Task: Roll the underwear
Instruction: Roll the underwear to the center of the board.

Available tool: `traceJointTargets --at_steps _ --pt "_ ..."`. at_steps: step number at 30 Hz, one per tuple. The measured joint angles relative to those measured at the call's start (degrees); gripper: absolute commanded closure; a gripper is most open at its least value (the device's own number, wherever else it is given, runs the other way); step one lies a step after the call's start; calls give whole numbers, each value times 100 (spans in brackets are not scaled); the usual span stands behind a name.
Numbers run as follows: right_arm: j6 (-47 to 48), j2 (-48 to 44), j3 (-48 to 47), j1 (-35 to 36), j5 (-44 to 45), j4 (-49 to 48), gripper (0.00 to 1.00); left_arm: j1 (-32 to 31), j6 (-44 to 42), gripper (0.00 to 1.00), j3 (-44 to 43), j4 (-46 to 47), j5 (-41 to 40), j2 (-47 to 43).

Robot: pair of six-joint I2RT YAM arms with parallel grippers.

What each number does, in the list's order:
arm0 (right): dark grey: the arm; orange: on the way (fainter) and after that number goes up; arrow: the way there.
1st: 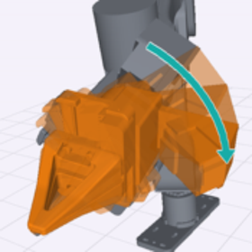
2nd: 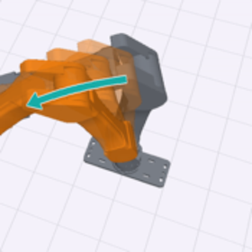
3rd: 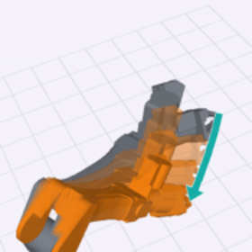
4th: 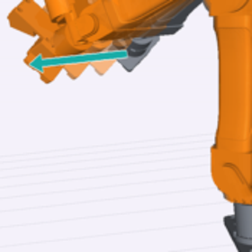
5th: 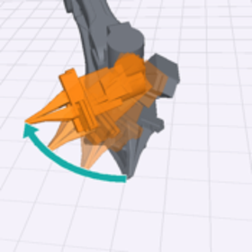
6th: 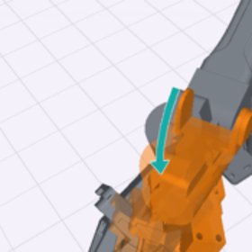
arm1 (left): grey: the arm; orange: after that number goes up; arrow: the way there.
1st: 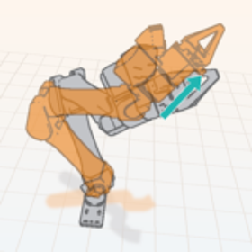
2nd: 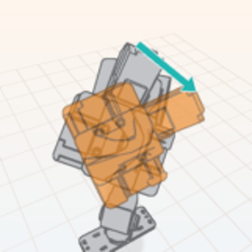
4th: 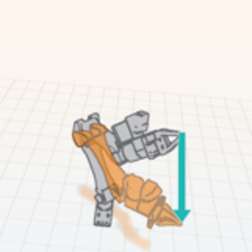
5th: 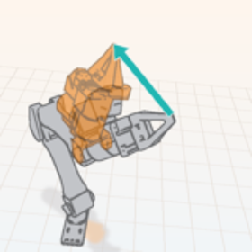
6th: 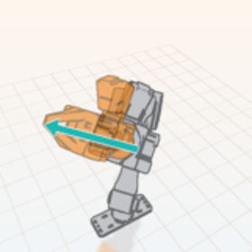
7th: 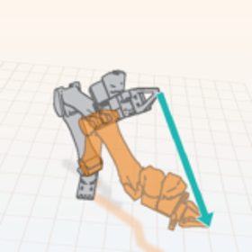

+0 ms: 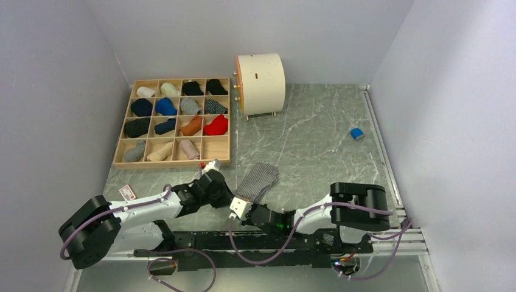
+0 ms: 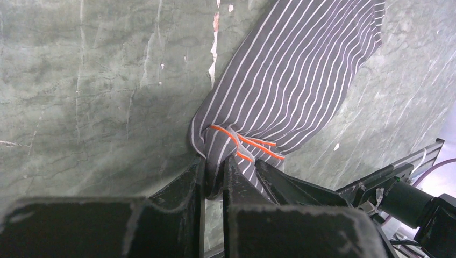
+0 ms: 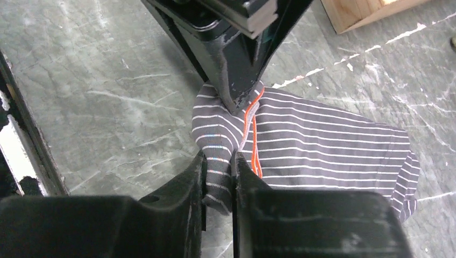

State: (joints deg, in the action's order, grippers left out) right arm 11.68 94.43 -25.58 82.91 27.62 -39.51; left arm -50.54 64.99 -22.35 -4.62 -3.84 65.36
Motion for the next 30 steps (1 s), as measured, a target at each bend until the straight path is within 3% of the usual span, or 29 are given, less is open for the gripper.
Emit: traceJointTargets --at_steps 3,9,13,22,30 --pt "-236 -87 -2 -28 -68 81 99 0 0 81 -11 -31 9 0" --pt "-682 -264 15 -111 -459 212 100 0 68 45 -61 -404 -13 -144" --pt "-1241 -299 114 -177 -831 4 100 13 120 32 -61 -859 -33 -476" --pt "-3392 -330 935 -968 -2140 -1462 100 79 306 21 -83 -1646 -203 -1517" --pt "-5438 118 955 -1718 -3171 -1967 100 85 313 21 -70 -1543 -175 -1952"
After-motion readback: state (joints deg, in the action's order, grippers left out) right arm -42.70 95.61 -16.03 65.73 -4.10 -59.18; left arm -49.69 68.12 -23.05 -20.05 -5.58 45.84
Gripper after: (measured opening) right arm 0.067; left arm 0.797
